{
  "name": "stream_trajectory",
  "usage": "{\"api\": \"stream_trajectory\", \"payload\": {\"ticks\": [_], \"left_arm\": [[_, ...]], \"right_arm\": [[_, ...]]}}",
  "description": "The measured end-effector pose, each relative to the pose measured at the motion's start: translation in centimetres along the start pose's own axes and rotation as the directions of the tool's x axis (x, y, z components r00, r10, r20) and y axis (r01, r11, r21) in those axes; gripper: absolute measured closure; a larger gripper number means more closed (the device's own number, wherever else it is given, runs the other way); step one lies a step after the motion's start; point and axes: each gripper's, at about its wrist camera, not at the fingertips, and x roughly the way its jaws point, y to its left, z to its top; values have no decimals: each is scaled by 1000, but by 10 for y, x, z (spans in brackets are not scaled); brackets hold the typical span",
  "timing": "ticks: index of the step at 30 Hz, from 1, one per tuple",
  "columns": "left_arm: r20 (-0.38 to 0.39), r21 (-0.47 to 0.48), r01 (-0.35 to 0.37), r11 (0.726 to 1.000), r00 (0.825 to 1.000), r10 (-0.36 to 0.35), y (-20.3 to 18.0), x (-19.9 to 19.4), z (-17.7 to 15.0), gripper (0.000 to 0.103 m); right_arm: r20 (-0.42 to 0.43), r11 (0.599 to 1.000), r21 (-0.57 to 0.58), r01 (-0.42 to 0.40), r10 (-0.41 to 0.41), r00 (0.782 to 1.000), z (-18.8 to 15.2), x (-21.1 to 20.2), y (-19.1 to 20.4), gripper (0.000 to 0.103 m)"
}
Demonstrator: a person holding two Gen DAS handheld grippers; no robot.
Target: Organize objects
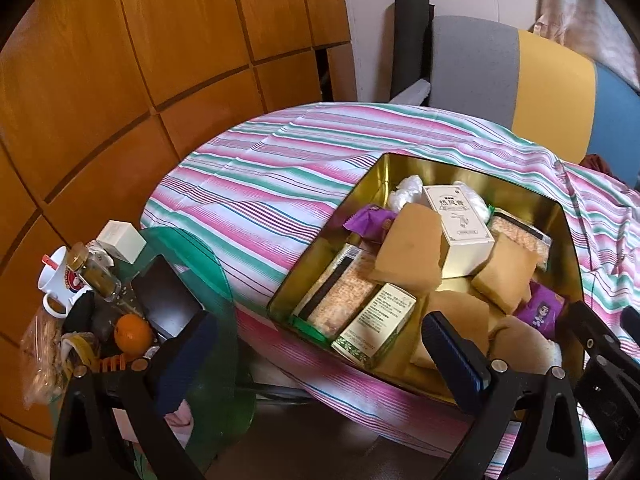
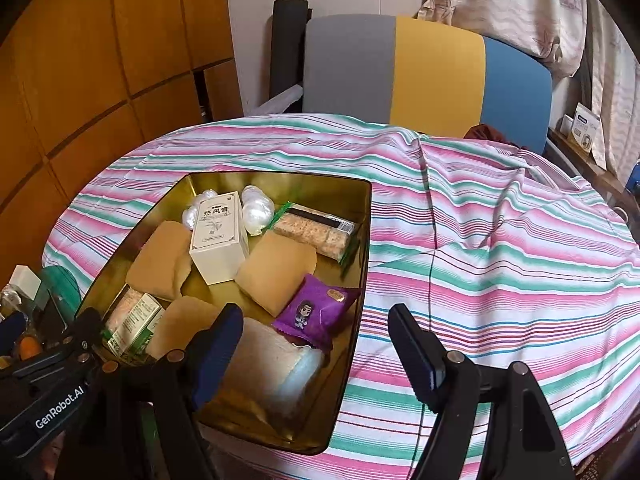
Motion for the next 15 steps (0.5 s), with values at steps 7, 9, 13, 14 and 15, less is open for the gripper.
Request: {"api": "stream_trajectory", "payload": {"ticks": [7, 9, 13, 14, 15], "left_arm": [[-19, -5, 35, 999, 999, -35, 0, 0, 0, 0], [-15, -5, 38, 999, 999, -38, -1, -1, 0, 0], [-40, -17, 71, 997, 997, -71, 1, 1, 1, 0], [-46, -21, 73, 997, 996, -74, 1, 2, 0, 0], [-50, -21, 74, 997, 996, -75, 1, 3, 0, 0]], "right_arm": [[4, 1000, 8, 17, -17, 1000, -1, 0, -1, 27], [6, 1000, 8, 26, -26, 1000, -1, 0, -2, 27], [8, 999, 10, 30, -30, 1000, -2, 0, -3, 27], [10, 999, 10, 31, -31, 999, -2, 0, -3, 27], [12, 999, 9, 32, -32, 999, -2, -1, -3, 27]]}}
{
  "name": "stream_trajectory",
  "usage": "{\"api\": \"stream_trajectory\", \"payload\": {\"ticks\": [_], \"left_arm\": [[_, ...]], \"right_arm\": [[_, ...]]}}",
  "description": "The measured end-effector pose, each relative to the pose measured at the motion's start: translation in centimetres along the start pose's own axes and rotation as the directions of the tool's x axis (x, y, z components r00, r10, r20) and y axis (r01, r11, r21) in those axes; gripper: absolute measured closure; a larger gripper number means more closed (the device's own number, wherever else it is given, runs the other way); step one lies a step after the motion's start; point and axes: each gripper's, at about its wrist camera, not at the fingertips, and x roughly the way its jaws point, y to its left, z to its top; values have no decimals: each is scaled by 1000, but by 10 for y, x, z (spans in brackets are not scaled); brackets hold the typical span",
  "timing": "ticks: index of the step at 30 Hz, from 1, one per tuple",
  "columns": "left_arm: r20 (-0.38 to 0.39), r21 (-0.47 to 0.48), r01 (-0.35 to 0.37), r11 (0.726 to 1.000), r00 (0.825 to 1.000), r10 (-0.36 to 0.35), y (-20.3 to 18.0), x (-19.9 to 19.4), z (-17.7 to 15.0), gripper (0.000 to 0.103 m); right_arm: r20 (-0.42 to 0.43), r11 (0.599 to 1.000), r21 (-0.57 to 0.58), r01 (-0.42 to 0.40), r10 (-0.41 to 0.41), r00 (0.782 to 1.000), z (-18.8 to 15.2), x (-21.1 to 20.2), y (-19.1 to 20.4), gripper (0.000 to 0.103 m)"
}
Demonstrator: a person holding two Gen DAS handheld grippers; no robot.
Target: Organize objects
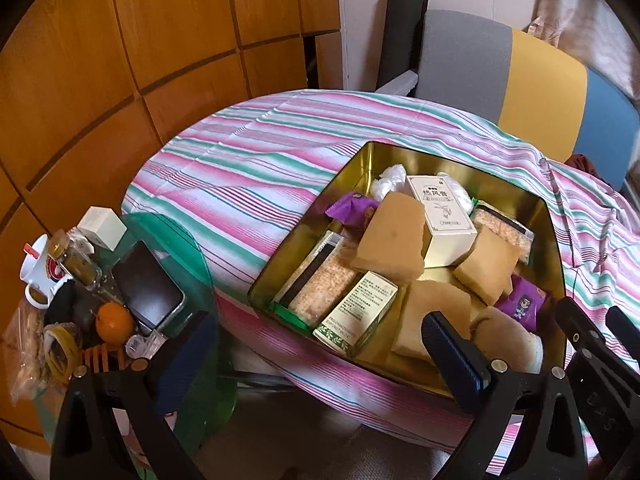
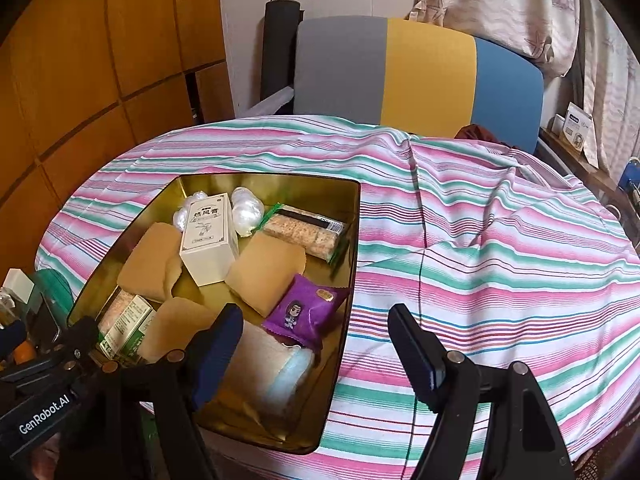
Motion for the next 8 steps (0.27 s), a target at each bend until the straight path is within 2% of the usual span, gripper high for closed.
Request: {"api": "stream_trajectory", "payload": {"ticks": [8], "left_arm": [[18, 13, -3, 1000, 1000, 3, -2, -2, -1, 1]], "right_arm": [[5, 1000, 0, 4, -4, 1000, -1, -2, -1, 27]]}}
